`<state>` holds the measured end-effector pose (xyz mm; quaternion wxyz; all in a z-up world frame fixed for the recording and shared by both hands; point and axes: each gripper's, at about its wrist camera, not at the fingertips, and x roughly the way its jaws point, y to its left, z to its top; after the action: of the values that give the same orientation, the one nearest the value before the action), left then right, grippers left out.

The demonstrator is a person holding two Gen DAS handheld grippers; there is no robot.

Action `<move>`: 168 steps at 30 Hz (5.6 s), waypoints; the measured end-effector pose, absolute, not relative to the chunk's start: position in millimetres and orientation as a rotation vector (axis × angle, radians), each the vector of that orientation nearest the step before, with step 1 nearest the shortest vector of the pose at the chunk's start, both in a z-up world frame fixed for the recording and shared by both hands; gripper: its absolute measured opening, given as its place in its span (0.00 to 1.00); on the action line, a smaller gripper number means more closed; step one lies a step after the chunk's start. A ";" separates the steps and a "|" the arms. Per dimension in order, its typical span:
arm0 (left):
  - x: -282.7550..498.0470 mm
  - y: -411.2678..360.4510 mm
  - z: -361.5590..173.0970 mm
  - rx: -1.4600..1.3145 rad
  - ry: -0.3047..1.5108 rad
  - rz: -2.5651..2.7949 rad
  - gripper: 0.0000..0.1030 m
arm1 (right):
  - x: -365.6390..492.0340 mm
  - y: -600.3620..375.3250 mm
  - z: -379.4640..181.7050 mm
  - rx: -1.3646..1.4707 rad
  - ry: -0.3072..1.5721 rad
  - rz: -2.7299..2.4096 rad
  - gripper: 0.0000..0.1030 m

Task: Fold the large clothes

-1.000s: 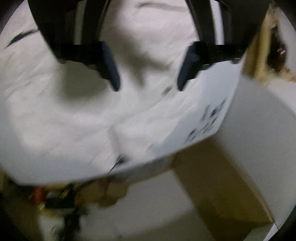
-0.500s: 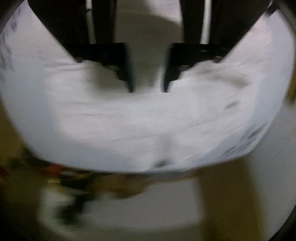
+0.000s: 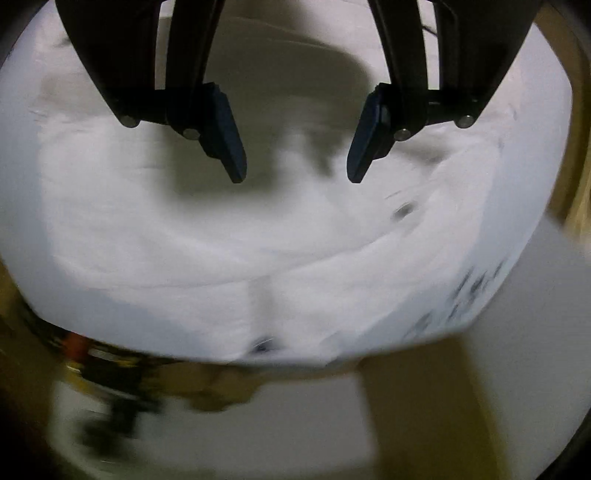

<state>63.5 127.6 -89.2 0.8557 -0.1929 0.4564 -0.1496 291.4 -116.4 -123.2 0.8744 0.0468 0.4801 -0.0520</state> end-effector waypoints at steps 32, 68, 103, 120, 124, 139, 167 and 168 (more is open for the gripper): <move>22.4 206.2 -106.9 -0.579 1.093 -0.293 1.00 | -115.4 -342.1 -84.0 0.501 0.833 -0.179 0.94; 85.7 152.7 -151.3 -0.888 1.234 -0.597 1.00 | -79.2 -349.6 -163.8 0.779 1.028 -0.055 0.94; 60.4 158.2 -151.5 -0.858 1.232 -0.560 0.12 | -69.5 -347.8 -144.5 0.781 0.992 0.028 0.07; 87.1 200.8 -67.8 -0.756 1.106 -0.689 0.11 | -35.2 -370.6 -62.6 0.821 0.950 0.241 0.07; 115.9 194.0 -7.9 -0.603 1.017 -0.707 0.11 | 3.3 -373.9 -23.2 0.771 0.929 0.266 0.07; 327.9 109.1 57.2 -0.380 1.033 -0.544 0.12 | 207.4 -433.3 18.4 0.804 0.971 0.170 0.07; 496.7 77.9 -94.9 -0.594 1.285 -0.427 0.40 | 364.9 -513.6 -136.8 1.104 1.026 0.041 0.48; 493.5 84.0 -84.9 -0.640 1.254 -0.461 0.53 | 358.4 -518.9 -130.2 1.139 0.977 0.049 0.63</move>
<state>493.5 84.0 -84.9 0.7381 -0.2915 0.5711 -0.2100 358.4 -518.9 -130.2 0.7313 0.5174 0.4439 0.0223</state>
